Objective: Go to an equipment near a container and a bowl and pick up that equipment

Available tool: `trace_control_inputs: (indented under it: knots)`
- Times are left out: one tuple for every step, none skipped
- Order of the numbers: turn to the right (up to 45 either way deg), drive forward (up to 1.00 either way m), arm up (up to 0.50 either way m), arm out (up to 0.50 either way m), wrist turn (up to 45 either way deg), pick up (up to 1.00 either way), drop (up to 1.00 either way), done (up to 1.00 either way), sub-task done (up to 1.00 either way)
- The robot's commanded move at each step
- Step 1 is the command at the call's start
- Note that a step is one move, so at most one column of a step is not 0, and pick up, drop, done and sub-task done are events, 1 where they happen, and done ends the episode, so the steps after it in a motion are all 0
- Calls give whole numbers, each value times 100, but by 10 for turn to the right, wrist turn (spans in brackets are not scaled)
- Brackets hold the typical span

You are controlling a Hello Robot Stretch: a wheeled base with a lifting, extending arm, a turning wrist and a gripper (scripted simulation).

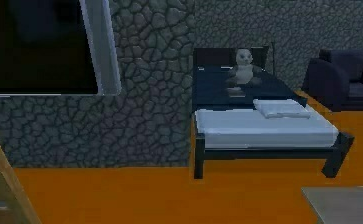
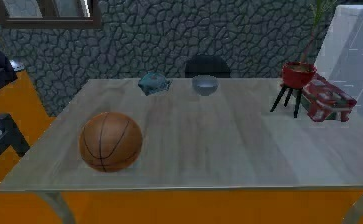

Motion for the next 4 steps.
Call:
trace_control_inputs:
  knots:
    - [450, 0, 0, 0, 0, 0, 0, 0, 0]
    - [-450, 0, 0, 0, 0, 0, 0, 0, 0]
    - [-150, 0, 0, 0, 0, 0, 0, 0, 0]
    - [0, 0, 50, 0, 0, 0, 0, 0, 0]
